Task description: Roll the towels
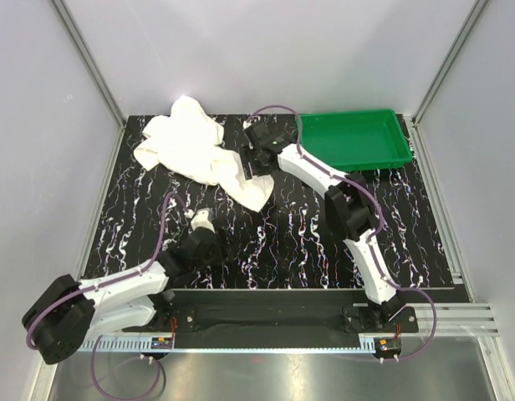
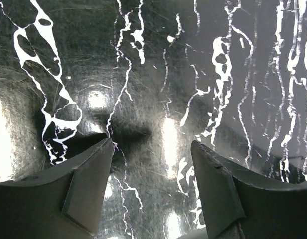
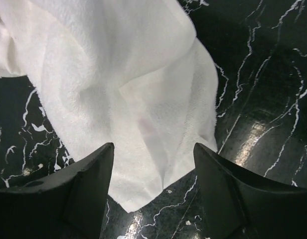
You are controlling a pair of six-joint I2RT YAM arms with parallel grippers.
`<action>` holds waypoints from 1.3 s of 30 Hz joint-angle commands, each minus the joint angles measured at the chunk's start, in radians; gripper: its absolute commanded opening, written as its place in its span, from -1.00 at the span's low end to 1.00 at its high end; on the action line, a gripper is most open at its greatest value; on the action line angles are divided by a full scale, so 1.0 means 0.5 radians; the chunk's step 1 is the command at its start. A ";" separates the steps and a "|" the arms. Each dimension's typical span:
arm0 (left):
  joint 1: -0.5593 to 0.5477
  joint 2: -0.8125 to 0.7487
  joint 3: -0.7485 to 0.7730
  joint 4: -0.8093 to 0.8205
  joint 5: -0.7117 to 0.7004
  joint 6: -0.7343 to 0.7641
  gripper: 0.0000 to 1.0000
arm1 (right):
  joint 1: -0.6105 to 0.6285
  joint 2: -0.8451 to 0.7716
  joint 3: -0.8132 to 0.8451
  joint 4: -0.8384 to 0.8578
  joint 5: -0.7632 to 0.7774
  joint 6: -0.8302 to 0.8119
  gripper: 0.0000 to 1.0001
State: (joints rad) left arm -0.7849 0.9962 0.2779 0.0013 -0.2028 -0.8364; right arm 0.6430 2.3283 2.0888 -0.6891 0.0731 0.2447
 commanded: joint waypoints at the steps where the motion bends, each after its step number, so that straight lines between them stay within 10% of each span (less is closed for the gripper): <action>1: -0.010 0.069 0.018 0.157 -0.082 -0.024 0.38 | 0.088 0.062 0.136 -0.147 0.203 -0.183 0.43; 15: -0.007 0.081 -0.010 0.234 -0.079 -0.018 0.38 | 0.110 0.236 0.145 -0.156 0.342 -0.241 0.24; 26: -0.010 0.109 0.006 0.234 -0.085 -0.012 0.38 | 0.110 0.179 0.118 -0.131 0.507 -0.259 -1.00; 33: -0.010 0.042 -0.019 0.212 -0.119 -0.027 0.36 | 0.113 -0.436 -0.130 -0.199 0.703 -0.321 -1.00; 39: -0.010 -0.219 -0.160 0.258 -0.144 -0.057 0.37 | 0.138 -1.460 -1.113 0.046 1.093 -0.339 -1.00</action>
State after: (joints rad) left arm -0.7849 0.9478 0.2329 0.0635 -0.2337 -0.8478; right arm 0.7017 1.9003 1.6955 -0.7124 0.4580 0.0921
